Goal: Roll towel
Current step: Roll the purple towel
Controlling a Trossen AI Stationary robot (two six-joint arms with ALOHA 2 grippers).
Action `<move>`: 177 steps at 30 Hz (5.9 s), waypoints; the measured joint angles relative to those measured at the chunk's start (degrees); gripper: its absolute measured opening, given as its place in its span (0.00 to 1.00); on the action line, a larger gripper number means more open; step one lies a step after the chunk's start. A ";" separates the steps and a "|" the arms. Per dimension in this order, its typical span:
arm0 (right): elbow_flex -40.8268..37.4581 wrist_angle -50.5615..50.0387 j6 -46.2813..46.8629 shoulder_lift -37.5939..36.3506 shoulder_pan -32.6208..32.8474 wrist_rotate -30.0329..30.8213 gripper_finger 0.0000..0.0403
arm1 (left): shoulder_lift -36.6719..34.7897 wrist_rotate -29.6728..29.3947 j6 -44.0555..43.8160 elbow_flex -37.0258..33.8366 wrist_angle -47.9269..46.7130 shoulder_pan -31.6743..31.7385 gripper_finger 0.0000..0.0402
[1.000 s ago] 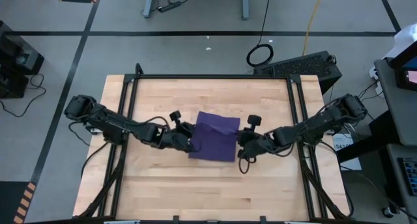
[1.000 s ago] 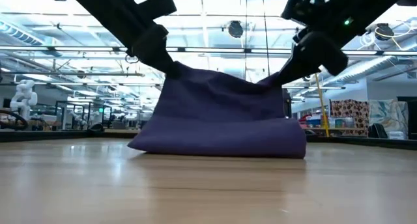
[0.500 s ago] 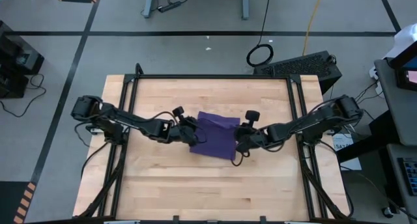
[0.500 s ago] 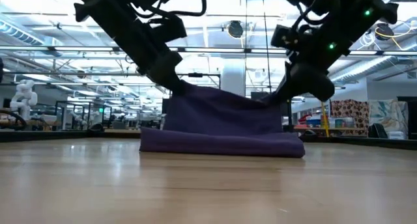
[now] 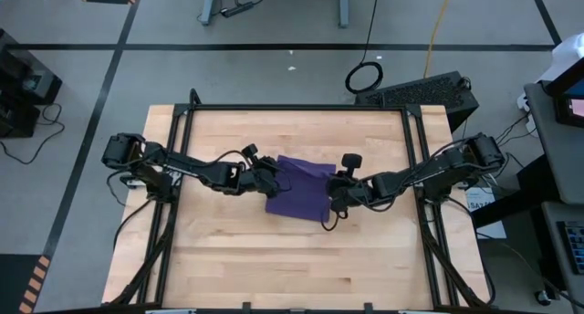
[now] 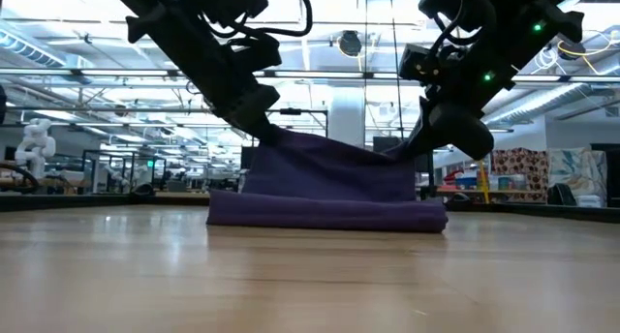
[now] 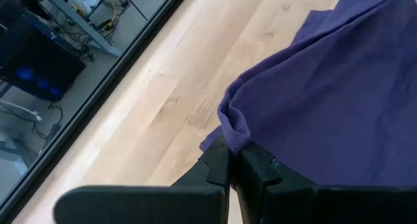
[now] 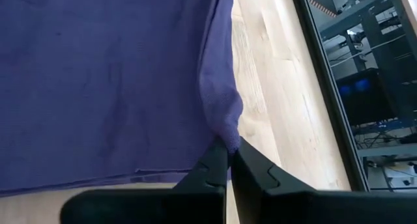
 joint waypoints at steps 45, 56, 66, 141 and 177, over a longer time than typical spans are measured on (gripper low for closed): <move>-9.70 14.70 -8.72 -11.85 -21.02 -26.37 0.46 | 0.00 5.51 -2.64 0.00 0.56 1.01 0.04; -10.66 20.93 0.47 -7.67 -43.56 -59.89 0.51 | 0.00 5.81 -2.92 0.00 0.55 0.90 0.04; 0.92 8.16 -3.88 5.83 -41.97 -60.35 0.58 | 0.00 5.88 -2.96 0.00 0.55 0.90 0.04; 9.60 -13.16 23.37 -12.00 -2.82 -47.63 0.00 | -9.83 11.80 4.60 -0.02 3.52 -12.21 0.04; 14.40 -26.06 27.12 -6.18 -2.20 -31.16 0.00 | -5.99 8.48 3.05 0.00 -0.98 -5.70 0.04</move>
